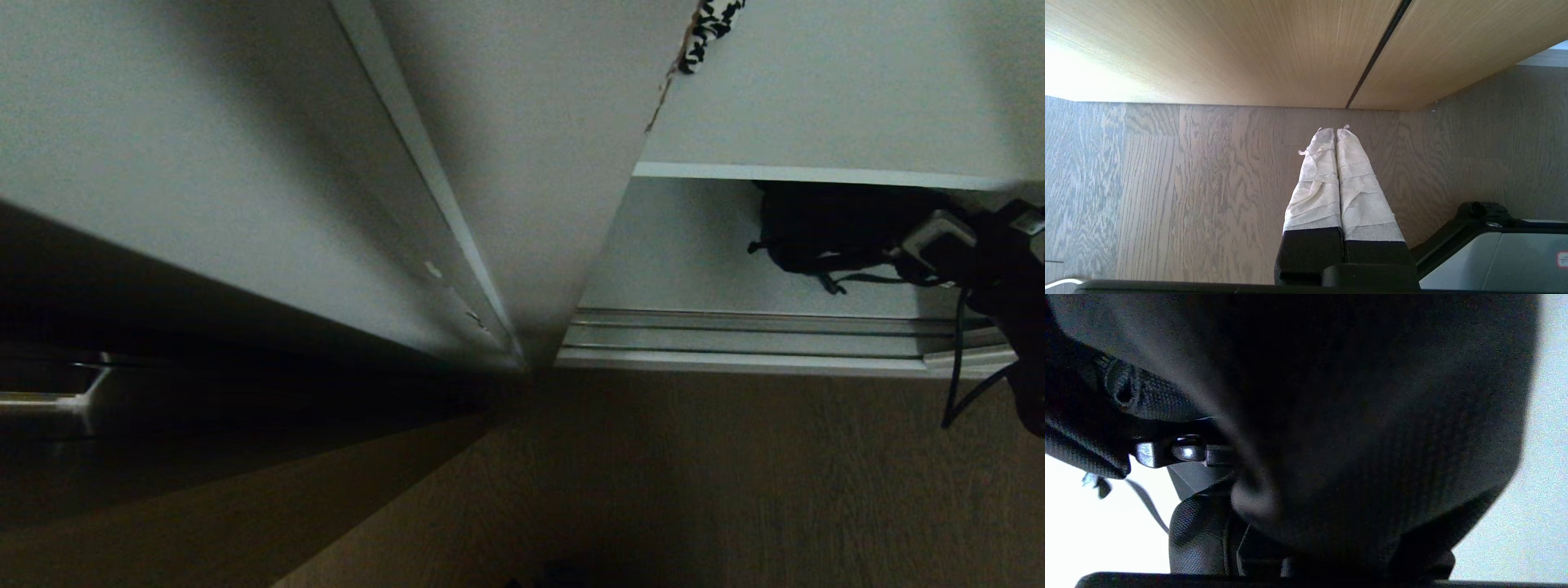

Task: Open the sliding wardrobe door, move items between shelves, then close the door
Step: Place the bag on the lower shelf

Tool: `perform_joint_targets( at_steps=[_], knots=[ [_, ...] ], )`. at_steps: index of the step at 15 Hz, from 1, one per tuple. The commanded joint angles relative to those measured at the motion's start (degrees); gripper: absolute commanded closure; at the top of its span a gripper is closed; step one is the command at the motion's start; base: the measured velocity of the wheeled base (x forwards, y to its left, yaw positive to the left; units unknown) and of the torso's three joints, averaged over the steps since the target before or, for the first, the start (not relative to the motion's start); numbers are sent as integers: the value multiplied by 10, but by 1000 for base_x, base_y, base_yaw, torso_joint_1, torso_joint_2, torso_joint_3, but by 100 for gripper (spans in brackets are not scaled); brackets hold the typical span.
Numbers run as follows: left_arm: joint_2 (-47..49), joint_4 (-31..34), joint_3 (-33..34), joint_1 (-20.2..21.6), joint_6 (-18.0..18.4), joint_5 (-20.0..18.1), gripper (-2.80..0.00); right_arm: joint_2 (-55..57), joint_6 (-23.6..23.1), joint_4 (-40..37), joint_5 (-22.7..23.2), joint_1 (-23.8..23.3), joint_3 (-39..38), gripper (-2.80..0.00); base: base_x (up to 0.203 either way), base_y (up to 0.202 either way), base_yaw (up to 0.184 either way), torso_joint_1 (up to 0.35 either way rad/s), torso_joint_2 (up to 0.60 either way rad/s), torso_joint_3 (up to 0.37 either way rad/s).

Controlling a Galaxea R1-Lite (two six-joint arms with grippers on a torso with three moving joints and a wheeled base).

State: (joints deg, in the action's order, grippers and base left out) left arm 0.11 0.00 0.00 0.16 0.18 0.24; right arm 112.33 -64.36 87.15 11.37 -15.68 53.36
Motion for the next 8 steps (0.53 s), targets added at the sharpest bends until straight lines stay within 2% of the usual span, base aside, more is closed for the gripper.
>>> perform_joint_targets(
  at_steps=[1,5,8],
  knots=[
    [0,0,0,0,0,0,0,32,-1,5,6,0,60,0,0,0,0,0,0,0],
    [0,0,0,0,0,0,0,47,1,5,12,-1,120,0,0,0,0,0,0,0],
    [0,0,0,0,0,0,0,89,-1,5,25,-1,132,0,0,0,0,0,0,0]
  ],
)
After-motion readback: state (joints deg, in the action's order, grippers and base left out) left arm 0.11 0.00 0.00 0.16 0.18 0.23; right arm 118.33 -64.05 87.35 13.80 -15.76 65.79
